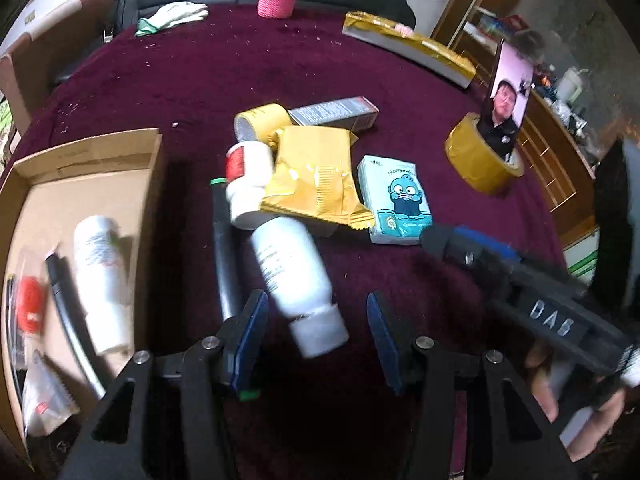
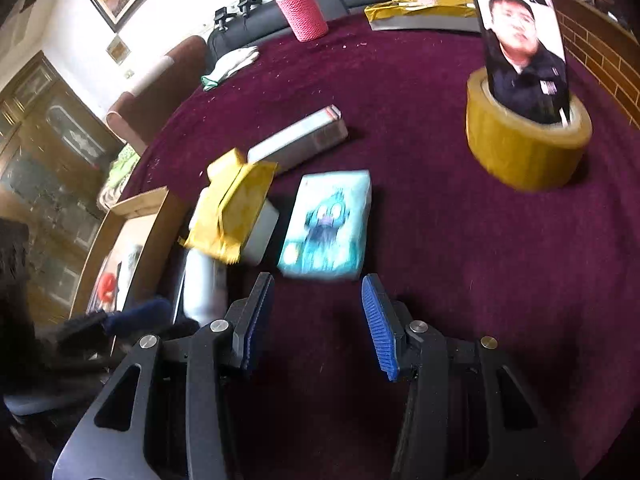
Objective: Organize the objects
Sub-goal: 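Grasp the blue-green tissue pack with the right gripper while the left grasps a white bottle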
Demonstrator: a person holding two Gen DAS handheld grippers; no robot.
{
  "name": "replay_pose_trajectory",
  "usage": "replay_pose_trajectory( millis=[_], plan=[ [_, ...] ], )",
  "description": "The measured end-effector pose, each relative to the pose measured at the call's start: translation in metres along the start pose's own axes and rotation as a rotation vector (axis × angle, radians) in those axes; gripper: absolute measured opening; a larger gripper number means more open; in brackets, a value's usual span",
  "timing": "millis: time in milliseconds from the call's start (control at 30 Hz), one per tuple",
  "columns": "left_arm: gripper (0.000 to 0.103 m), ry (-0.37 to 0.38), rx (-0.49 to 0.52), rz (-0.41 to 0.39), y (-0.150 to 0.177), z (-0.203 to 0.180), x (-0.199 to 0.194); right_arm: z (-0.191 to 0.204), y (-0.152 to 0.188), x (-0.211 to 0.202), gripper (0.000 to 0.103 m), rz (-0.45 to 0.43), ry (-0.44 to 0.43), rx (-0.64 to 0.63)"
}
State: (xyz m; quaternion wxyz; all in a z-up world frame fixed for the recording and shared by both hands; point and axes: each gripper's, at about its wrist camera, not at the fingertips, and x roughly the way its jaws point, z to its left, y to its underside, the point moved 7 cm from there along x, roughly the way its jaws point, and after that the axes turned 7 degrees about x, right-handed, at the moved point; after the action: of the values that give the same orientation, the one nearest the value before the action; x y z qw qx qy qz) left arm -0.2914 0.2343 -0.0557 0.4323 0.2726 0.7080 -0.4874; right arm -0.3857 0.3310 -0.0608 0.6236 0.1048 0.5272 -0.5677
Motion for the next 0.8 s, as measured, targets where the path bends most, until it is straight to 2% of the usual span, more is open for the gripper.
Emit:
replay_pose_trajectory(
  millis=[67, 100, 133, 300, 367, 433, 500, 533, 567, 667, 800],
  plan=[
    [0.051, -0.041, 0.018, 0.005, -0.004, -0.002, 0.011, 0.000, -0.011, 0.007, 0.051, 0.000, 0.033, -0.012],
    [0.047, -0.072, 0.028, 0.026, -0.003, -0.002, 0.017, 0.001, -0.015, 0.014, 0.051, 0.015, 0.041, -0.015],
    [0.037, -0.084, 0.024, 0.042, -0.002, 0.000, 0.022, 0.004, -0.017, 0.017, 0.051, 0.026, 0.039, -0.021],
    [0.034, -0.044, 0.010, 0.039, 0.010, 0.005, 0.011, 0.010, -0.024, 0.047, 0.052, 0.073, 0.091, -0.044],
    [0.034, -0.031, 0.010, 0.037, 0.020, 0.004, 0.000, 0.016, -0.026, 0.049, 0.057, 0.066, 0.124, -0.069],
    [0.034, -0.022, 0.005, 0.033, 0.027, 0.003, -0.005, 0.020, -0.026, 0.055, 0.059, 0.058, 0.158, -0.132],
    [0.034, 0.019, -0.027, 0.023, 0.035, 0.004, -0.017, 0.020, -0.026, 0.057, 0.060, 0.045, 0.167, -0.157],
    [0.034, 0.031, -0.028, 0.007, 0.039, 0.004, -0.024, 0.020, -0.026, 0.057, 0.059, 0.040, 0.170, -0.156],
    [0.034, 0.022, -0.038, -0.017, 0.042, 0.006, -0.032, 0.020, -0.026, 0.056, 0.052, 0.038, 0.177, -0.156],
    [0.034, 0.027, -0.052, -0.044, 0.051, 0.010, -0.047, 0.012, -0.021, 0.047, 0.045, 0.021, 0.207, -0.131],
    [0.034, 0.059, -0.071, -0.054, 0.064, 0.012, -0.061, 0.008, 0.010, 0.023, 0.041, 0.026, 0.187, -0.101]
  ],
)
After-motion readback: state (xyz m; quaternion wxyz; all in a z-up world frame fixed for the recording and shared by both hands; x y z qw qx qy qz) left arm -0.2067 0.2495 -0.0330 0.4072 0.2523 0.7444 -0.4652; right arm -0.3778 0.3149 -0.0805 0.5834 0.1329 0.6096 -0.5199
